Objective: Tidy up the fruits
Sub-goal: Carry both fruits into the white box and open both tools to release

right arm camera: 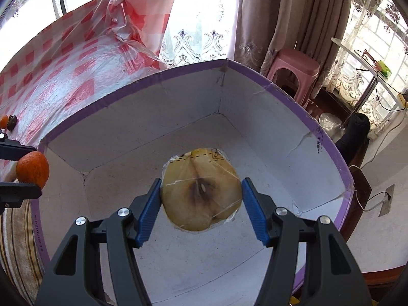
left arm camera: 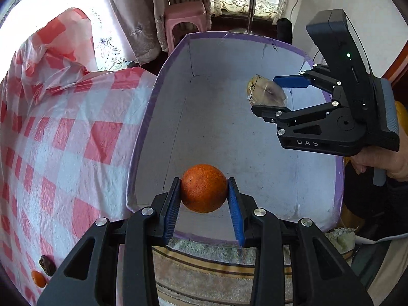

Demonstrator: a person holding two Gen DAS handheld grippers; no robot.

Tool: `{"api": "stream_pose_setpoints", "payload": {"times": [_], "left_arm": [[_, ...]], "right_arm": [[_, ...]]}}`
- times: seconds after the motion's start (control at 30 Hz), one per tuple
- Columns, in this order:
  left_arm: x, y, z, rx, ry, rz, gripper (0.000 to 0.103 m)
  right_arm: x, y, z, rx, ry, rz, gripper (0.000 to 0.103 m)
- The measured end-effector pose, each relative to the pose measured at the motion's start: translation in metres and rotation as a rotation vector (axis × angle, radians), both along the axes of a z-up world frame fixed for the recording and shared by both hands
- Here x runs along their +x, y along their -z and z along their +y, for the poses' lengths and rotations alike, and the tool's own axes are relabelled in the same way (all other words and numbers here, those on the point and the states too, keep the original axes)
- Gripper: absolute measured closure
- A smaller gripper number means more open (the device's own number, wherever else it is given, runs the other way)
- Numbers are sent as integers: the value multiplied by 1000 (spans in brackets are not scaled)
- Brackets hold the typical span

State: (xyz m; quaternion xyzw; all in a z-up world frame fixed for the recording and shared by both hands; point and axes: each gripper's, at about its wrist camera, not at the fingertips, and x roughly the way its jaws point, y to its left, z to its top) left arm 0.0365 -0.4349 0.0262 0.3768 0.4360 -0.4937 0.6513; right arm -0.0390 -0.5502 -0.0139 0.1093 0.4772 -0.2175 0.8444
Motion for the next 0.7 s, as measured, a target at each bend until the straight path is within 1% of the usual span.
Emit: {"api": "stream_pose_setpoints", "payload": {"times": [0.17, 0.27, 0.33, 0.37, 0.4, 0.43, 0.47, 0.5, 0.53, 0.63, 0.7], "left_arm": [[-9, 14, -11, 45, 69, -25, 68], [-9, 22, -12, 84, 89, -37, 68], [-7, 25, -10, 93, 88, -49, 67], [-6, 26, -9, 100, 86, -51, 65], [-5, 26, -8, 104, 85, -46, 58], [-4, 26, -7, 99, 84, -43, 53], [-3, 24, -6, 90, 83, -48, 40], [-4, 22, -4, 77, 82, -60, 30], [-4, 20, -2, 62, 85, -69, 29], [-2, 14, 3, 38, 75, -60, 29], [-2, 7, 9, 2, 66, -68, 29]], "right_arm": [[1, 9, 1, 7, -15, 24, 40], [3, 14, -1, 39, -24, 30, 40], [3, 13, 0, 38, -24, 22, 39], [2, 12, 0, 37, -24, 15, 36], [2, 11, 1, 34, -25, 11, 32], [2, 9, 2, 31, -29, 5, 26], [2, 8, 3, 25, -31, 2, 21], [2, 7, 3, 25, -34, 1, 20], [3, 7, 3, 31, -35, 2, 19], [3, 6, 1, 40, -25, 1, 18], [3, 5, 2, 24, -26, 3, 15]]}}
